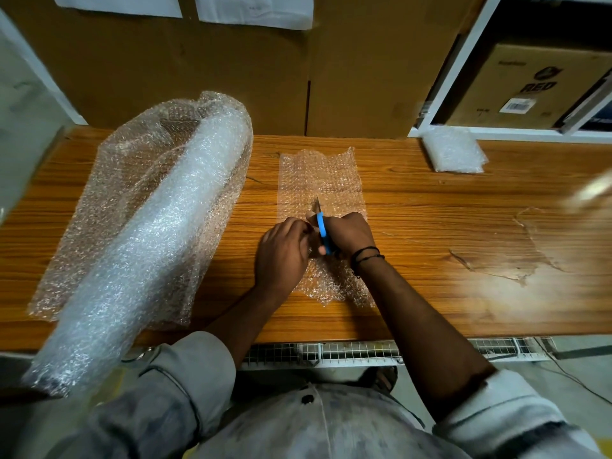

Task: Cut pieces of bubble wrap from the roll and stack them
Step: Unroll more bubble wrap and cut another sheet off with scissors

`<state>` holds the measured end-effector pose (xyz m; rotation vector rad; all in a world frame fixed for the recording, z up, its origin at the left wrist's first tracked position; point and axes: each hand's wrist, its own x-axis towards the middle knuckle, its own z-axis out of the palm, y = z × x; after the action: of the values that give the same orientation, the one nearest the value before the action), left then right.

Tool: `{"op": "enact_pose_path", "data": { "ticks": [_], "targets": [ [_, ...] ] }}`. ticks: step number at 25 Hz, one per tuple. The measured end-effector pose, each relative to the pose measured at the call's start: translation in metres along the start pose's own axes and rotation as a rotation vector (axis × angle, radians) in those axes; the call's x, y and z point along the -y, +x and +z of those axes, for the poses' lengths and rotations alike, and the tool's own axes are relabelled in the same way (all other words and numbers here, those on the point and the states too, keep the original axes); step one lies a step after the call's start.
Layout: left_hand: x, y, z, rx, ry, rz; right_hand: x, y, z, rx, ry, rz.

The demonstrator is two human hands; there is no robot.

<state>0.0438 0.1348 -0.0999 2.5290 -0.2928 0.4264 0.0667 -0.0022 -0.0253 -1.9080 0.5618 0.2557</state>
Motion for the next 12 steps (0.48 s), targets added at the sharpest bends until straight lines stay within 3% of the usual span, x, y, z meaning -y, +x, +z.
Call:
{"op": "enact_pose_path", "data": {
  "ticks": [4, 9, 12],
  "targets": [
    [0.002, 0.000, 0.003, 0.005, -0.003, 0.011, 0.005, 0.004, -0.002, 0.013, 0.028, 0.005],
    [0.002, -0.001, 0.004, -0.045, -0.007, 0.035, 0.006, 0.017, -0.003, -0.032, -0.130, -0.027],
    [0.002, 0.000, 0.003, -0.062, 0.015, 0.044, 0.008, 0.019, -0.008, 0.003, -0.042, -0.002]
  ]
}}
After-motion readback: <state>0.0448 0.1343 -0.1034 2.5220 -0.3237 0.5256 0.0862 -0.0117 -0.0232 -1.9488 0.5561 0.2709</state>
